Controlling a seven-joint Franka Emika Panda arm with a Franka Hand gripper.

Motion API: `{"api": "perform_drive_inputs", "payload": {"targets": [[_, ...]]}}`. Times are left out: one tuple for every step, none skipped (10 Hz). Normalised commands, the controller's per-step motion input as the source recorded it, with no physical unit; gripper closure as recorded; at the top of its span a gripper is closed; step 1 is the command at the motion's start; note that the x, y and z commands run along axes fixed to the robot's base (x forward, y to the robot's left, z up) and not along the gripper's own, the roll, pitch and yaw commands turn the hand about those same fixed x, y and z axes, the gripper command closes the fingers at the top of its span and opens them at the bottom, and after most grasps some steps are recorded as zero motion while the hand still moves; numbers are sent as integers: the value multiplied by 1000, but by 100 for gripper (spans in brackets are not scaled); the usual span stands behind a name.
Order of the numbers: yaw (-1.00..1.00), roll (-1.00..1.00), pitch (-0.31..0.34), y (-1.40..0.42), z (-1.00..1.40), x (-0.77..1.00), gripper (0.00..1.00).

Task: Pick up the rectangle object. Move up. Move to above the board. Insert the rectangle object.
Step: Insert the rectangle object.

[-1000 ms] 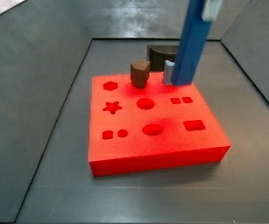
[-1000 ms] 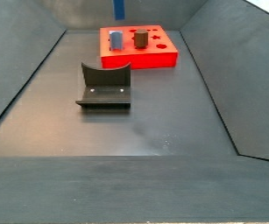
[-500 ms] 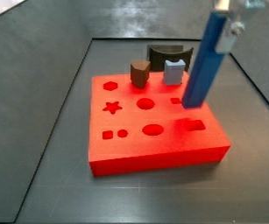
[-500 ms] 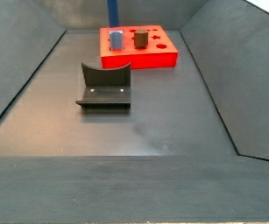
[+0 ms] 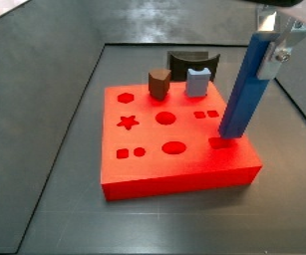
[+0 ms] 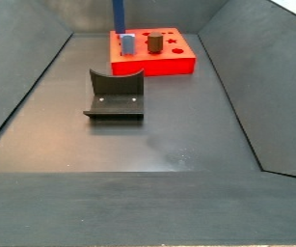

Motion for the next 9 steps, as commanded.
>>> {"api": "perform_drive_inputs", "payload": {"targets": [[257, 0, -41, -109, -143, -151, 100], [263, 0, -33, -57, -137, -120, 100], [171, 6, -3, -80, -94, -103, 100], [80, 0, -13, -57, -89, -106, 100], [26, 0, -26, -74, -77, -74, 100], [0, 0, 0, -57, -71, 0, 100], [0, 0, 0, -40, -80, -26, 100], [-9, 0, 0, 0, -91, 0, 100], [-97, 0, 0, 0, -83, 0, 100]]}}
